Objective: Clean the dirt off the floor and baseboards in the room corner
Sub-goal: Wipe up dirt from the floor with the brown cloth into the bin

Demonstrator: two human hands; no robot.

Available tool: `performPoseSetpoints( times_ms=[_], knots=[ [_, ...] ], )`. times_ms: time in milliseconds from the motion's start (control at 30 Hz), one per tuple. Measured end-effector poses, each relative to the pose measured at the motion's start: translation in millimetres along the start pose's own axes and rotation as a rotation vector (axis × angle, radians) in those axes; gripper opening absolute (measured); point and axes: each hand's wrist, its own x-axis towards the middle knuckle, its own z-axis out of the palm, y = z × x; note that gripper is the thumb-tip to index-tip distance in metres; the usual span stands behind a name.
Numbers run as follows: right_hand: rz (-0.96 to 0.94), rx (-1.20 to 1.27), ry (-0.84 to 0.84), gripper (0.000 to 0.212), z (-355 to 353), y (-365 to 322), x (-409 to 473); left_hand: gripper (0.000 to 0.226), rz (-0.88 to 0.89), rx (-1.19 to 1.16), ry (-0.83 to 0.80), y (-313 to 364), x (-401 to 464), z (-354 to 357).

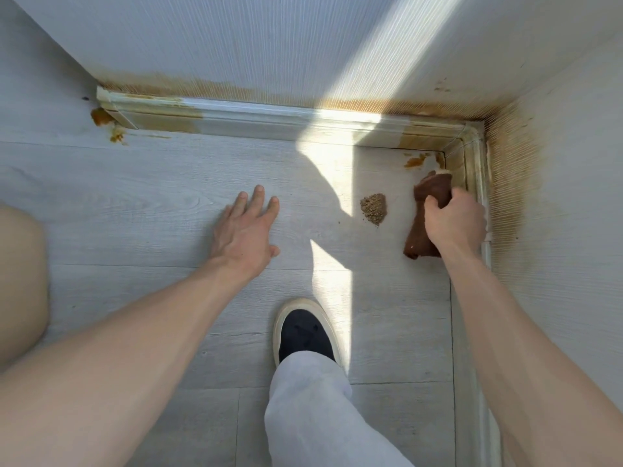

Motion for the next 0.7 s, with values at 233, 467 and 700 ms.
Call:
performPoseSetpoints(
  times_ms=[233, 467, 700],
  knots=[
    [-0.200, 0.117, -0.041, 0.044, 28, -31, -11, 0.094, -0.015, 0.001, -0.014, 2, -1, -2],
    [-0.251, 0.154, -0.063, 0.043, 33, -35, -21, 0.088, 0.014, -0.047, -0.087, 0, -7, -21],
    [-0.305, 0.115, -0.061, 0.041, 26, -34, -19, 0.042, -0.024, -0.328, 0.262, -38, -73, -87]
  ],
)
